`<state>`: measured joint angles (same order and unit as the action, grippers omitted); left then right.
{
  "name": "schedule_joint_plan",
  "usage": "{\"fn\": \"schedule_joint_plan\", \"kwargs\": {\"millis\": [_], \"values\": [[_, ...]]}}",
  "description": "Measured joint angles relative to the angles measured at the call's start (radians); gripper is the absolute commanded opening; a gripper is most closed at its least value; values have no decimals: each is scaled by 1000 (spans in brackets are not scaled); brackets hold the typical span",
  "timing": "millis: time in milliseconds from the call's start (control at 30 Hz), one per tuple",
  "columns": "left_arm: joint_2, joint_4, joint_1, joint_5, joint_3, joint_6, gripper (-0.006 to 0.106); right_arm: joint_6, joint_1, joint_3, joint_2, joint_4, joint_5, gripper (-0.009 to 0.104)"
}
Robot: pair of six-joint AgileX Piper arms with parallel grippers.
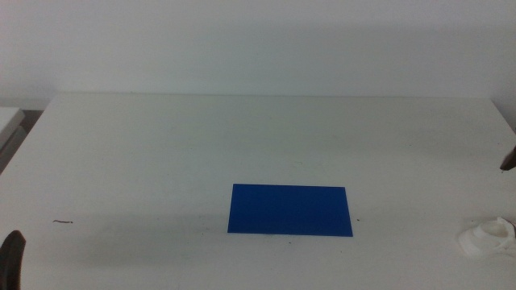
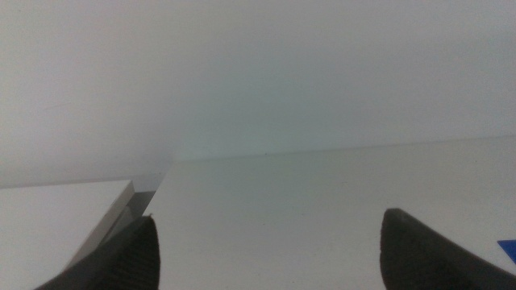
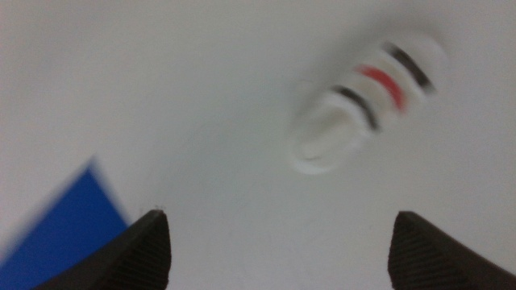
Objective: Use one arm to grab the shoe from the table and place it on the mat.
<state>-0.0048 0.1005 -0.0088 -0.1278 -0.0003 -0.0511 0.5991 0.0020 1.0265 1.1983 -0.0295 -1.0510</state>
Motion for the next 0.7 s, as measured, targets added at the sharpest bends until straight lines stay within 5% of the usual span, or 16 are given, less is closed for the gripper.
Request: {"fn": "schedule_joint_plan", "kwargs": {"millis": [167, 367, 700], "values": [[0, 0, 0, 0, 0, 0, 94, 539, -9, 4, 117, 81, -38, 93], [0, 0, 0, 0, 0, 0, 94, 913, -15, -31, 204, 160, -56, 93], [0, 0, 0, 0, 0, 0, 94, 965, -52, -95, 346, 169, 163, 93]]}}
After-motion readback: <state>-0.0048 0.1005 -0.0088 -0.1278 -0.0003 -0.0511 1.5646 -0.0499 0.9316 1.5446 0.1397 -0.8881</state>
